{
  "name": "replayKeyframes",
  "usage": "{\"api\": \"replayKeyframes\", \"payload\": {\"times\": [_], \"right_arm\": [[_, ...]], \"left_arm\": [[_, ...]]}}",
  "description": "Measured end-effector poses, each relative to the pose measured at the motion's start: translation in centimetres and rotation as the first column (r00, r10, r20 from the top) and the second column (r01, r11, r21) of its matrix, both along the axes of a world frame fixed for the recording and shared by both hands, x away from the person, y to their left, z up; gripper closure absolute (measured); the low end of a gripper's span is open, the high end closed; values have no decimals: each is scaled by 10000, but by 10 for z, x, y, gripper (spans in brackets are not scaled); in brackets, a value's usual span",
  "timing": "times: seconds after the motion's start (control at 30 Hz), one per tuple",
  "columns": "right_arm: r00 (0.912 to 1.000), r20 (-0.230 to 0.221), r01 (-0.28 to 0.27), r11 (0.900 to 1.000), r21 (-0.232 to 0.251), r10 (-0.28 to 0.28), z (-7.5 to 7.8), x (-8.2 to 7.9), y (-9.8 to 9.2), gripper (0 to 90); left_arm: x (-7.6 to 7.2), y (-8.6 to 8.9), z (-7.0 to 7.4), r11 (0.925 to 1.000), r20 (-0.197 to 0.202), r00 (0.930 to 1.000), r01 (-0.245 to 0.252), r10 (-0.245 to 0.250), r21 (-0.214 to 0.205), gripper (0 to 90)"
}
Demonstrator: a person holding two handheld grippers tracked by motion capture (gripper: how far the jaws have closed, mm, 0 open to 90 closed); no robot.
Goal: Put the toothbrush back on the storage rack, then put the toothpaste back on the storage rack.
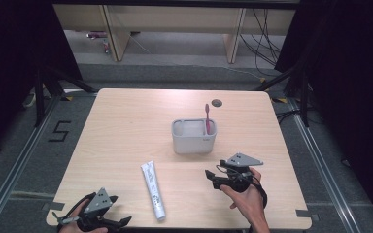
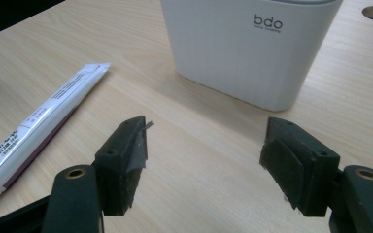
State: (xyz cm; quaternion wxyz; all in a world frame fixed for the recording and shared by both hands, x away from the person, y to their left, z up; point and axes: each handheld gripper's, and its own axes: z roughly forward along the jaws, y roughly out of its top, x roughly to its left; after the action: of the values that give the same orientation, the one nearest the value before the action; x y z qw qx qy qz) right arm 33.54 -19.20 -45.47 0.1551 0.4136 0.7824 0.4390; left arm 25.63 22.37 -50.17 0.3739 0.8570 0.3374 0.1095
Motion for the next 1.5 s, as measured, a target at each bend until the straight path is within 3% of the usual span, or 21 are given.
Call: {"api": "replayKeyframes", "payload": {"times": [0.03,0.07,0.1,0.17,0.2,0.4,0.43,0.5,0.6,0.67,0.7,0.77,0.8,0.83,1.0,1.03,1.07,1.37,1.43,1.5], "right_arm": [[10000,72,53,9999,123,-54,-2,-1,0,332],[9998,152,-140,9998,-131,142,-2,-2,-2,331],[10000,64,-12,10000,20,12,-4,-4,-2,329],[9999,59,-146,9998,-160,147,-6,-6,-5,327],[9997,-220,116,9999,65,-114,-8,-9,-3,324],[9997,-172,-161,9994,-317,155,-17,-13,-9,323],[9990,-408,168,9998,-124,-173,-18,-17,-8,323],[9996,-270,11,9990,-440,-23,-19,-17,-13,321],[9990,-429,126,9996,-260,-137,-21,-22,-14,321],[9988,-470,93,9993,-367,-111,-23,-23,-16,319],[9988,-469,130,9978,-648,-161,-23,-25,-17,317],[9974,-688,170,9981,-600,-212,-25,-27,-17,316],[9989,-444,100,9972,-746,-133,-27,-27,-18,316],[9985,-527,76,9965,-830,-120,-26,-29,-19,316],[9978,-640,127,9976,-679,-171,-29,-35,-21,315],[9975,-702,51,9989,-469,-84,-30,-36,-22,314],[9972,-717,181,9978,-631,-226,-30,-38,-23,313],[9969,-733,258,9984,-498,-294,-34,-49,-34,290],[9964,-690,458,9974,-558,-496,-33,-53,-36,280],[9962,-692,496,9972,-558,-534,-34,-57,-37,278]], "left_arm": [[0,0,0,10000,-8,10000,-9,9,23,155],[0,0,0,10000,-27,10000,26,-26,14,154],[0,-1,0,10000,-25,10000,47,-47,3,155],[0,-1,0,10000,-7,10000,50,-50,78,155],[0,-1,-1,10000,-35,10000,65,-65,15,155],[1,0,-1,9998,-10,10000,64,-63,180,155],[1,0,-2,9998,2,10000,61,-61,194,155],[-1,-2,-2,10000,-51,10000,-1,1,-50,155],[-1,-2,-2,10000,-69,9999,74,-74,55,154],[-1,-2,-2,10000,-74,10000,19,-19,-37,154],[-1,-2,-2,10000,-59,10000,19,-19,-42,155],[-1,-1,-2,10000,-18,10000,52,-51,84,155],[-1,-1,-1,10000,-67,10000,44,-44,10,155],[-1,-1,-1,10000,-69,10000,50,-50,24,155],[-1,-1,-2,9999,-27,10000,67,-67,105,155],[-1,-1,-1,9996,-4,9999,133,-133,265,155],[-1,-3,-2,10000,-58,10000,30,-30,-28,155],[1,-1,-2,9999,15,10000,23,-23,157,154],[-1,-2,-2,10000,-58,10000,-38,38,-42,154],[-1,-3,-2,10000,-82,10000,39,-39,25,154]]}}
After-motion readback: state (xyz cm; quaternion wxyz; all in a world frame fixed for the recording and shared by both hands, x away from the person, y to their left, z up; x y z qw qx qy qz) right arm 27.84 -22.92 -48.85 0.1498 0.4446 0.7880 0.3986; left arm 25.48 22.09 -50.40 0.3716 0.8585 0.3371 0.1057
